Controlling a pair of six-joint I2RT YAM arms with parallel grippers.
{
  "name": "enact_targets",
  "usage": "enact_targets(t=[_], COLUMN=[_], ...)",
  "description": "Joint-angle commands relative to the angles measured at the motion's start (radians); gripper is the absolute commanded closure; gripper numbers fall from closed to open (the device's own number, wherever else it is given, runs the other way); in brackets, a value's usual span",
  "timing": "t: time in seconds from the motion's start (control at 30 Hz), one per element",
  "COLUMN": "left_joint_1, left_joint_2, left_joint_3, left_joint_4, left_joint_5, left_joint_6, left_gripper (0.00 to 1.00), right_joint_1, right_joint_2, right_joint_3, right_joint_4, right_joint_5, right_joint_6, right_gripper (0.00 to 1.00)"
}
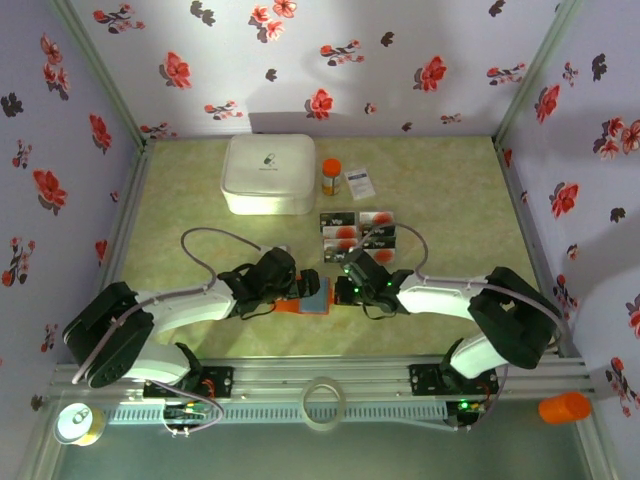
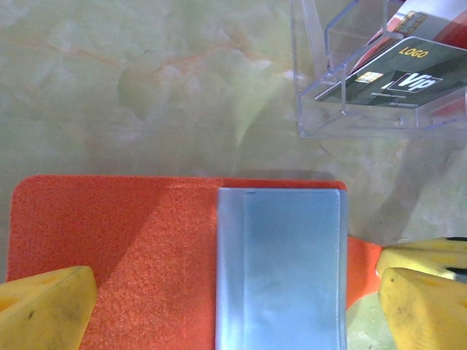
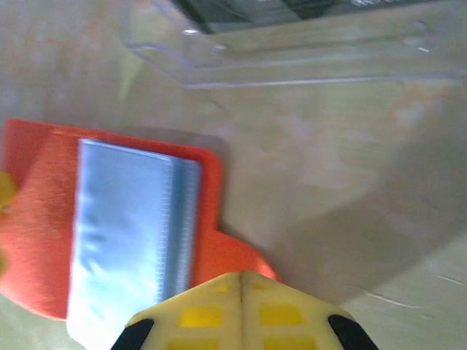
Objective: Put the credit cards into the card holder
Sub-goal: Open the card holder at the bottom-center of the table, then flip over the card slot on the card holder.
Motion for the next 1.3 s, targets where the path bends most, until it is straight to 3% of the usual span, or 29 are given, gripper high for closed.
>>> enact_targets(t=[0.0, 0.63, 1.0, 1.27], left_joint_1=[-0.008, -0.016, -0.039, -0.043], left_joint_2=[-0.029, 0.021, 0.015, 0.014], left_joint_3=[0.033, -0.067, -0.034, -0.03], left_joint_4=[-0.042, -0.012, -0.034, -0.038], left_joint_5=[-0.009, -0.026, -0.052, -0.062], left_joint_6=[0.011, 0.083, 0.102, 0.103], left_gripper=[0.0, 0.0, 0.0, 0.0], right_joint_1=[-0.01, -0.011, -0.011, -0.011], right_joint_2=[0.011, 0.023, 0.007, 0.083], right_joint_3=[-0.035, -0.066, 0.069, 0.155], right_joint_4=[0.025, 0.061, -0.013, -0.025], right_joint_5=[0.03, 0.001, -0.032, -0.057], right_joint_6=[0.029, 0.064, 0.039, 0.014], right_gripper=[1.0, 1.0, 1.0, 1.0])
